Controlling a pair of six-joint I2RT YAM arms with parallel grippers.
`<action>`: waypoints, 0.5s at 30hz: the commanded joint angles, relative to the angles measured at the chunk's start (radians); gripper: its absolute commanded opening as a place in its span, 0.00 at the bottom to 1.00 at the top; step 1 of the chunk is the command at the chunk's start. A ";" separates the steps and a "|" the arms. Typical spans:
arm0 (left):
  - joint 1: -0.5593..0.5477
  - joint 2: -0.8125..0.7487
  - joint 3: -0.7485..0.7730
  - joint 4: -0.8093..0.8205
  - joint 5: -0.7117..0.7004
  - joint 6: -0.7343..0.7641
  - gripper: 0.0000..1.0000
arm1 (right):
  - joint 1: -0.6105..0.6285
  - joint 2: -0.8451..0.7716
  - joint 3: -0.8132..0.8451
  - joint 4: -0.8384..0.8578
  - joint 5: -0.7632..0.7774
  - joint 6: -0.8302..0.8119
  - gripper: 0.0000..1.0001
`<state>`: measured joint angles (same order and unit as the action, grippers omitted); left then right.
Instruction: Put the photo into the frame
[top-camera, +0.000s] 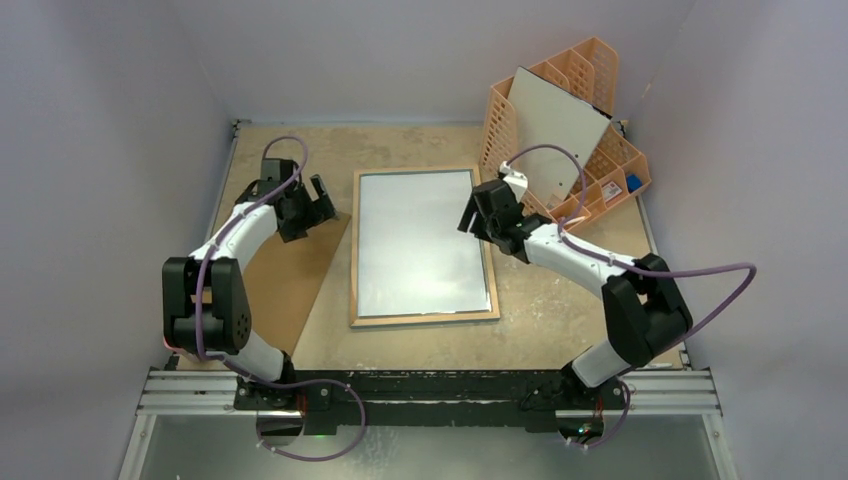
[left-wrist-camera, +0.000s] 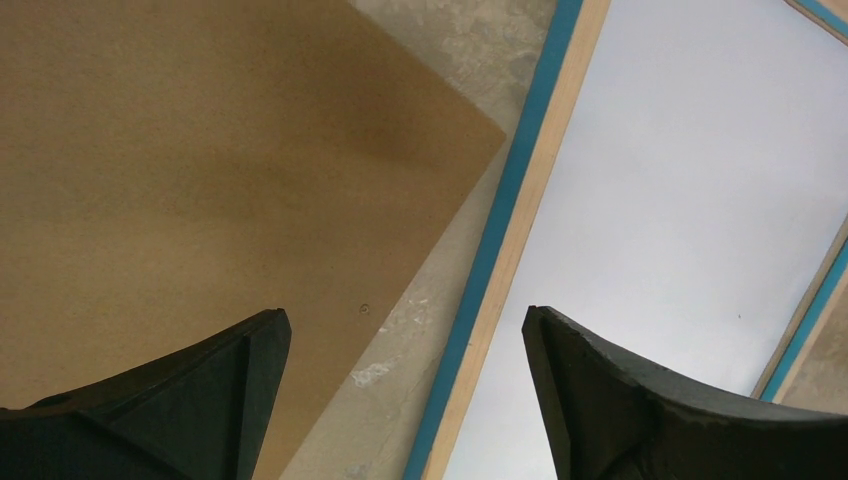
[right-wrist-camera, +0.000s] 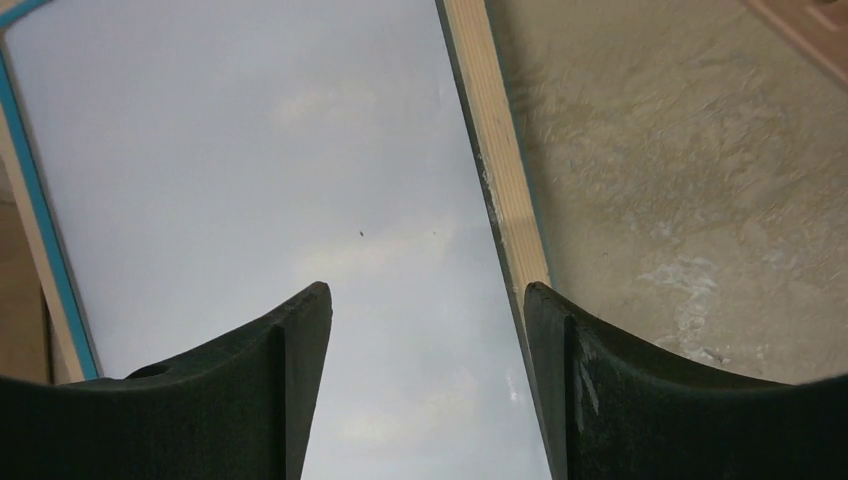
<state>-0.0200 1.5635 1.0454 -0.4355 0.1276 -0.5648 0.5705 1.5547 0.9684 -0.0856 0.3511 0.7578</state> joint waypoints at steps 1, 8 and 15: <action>0.003 -0.010 0.064 -0.032 -0.104 0.047 0.91 | 0.003 -0.056 0.085 -0.045 0.095 -0.014 0.73; 0.011 -0.008 0.119 -0.062 -0.231 0.052 0.91 | 0.060 0.038 0.189 0.153 -0.245 -0.023 0.66; 0.081 0.130 0.226 -0.064 -0.271 0.041 0.91 | 0.277 0.308 0.503 0.142 -0.389 0.063 0.62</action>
<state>0.0071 1.6108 1.1847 -0.5026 -0.0902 -0.5365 0.7422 1.7618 1.3304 0.0277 0.1078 0.7612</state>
